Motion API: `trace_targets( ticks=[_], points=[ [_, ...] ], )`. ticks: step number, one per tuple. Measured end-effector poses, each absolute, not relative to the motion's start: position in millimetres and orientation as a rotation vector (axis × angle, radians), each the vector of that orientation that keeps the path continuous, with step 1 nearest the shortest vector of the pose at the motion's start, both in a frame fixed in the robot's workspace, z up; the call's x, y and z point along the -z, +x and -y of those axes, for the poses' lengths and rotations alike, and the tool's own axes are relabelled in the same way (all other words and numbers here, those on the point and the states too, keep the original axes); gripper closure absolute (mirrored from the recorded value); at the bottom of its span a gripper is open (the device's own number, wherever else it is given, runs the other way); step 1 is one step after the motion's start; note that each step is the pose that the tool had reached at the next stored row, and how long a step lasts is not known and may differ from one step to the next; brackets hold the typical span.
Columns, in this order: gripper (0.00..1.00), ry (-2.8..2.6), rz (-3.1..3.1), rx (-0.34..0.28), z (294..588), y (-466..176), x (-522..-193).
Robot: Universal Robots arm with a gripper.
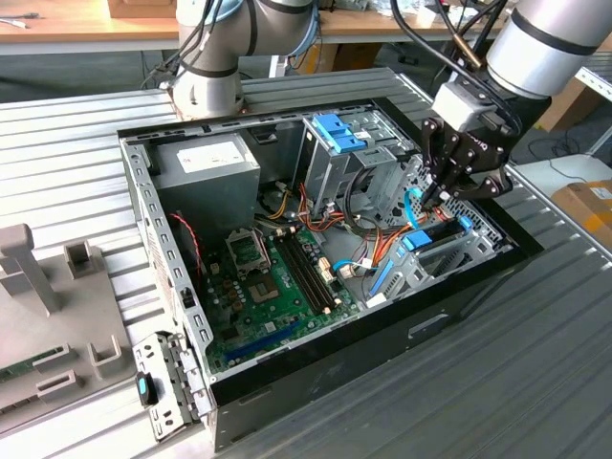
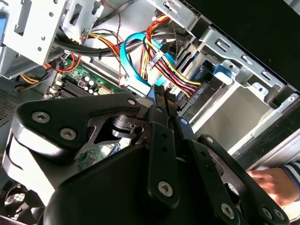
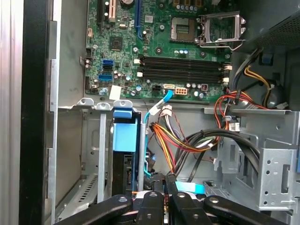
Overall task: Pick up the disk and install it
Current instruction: 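Insert the first disk wire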
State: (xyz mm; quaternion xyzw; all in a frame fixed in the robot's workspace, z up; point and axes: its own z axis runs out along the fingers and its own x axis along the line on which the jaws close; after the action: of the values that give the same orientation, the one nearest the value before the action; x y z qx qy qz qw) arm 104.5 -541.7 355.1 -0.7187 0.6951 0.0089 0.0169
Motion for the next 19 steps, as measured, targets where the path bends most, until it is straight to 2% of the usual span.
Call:
trace_targets(
  ticks=[5,12,19],
  points=[
    [0.84,-2.239,-2.165,-0.017,544,105,-355],
    [0.84,-2.239,-2.165,-0.017,564,105,-355],
    [0.84,-2.273,-2.131,-0.017,567,105,-355]
  ],
)
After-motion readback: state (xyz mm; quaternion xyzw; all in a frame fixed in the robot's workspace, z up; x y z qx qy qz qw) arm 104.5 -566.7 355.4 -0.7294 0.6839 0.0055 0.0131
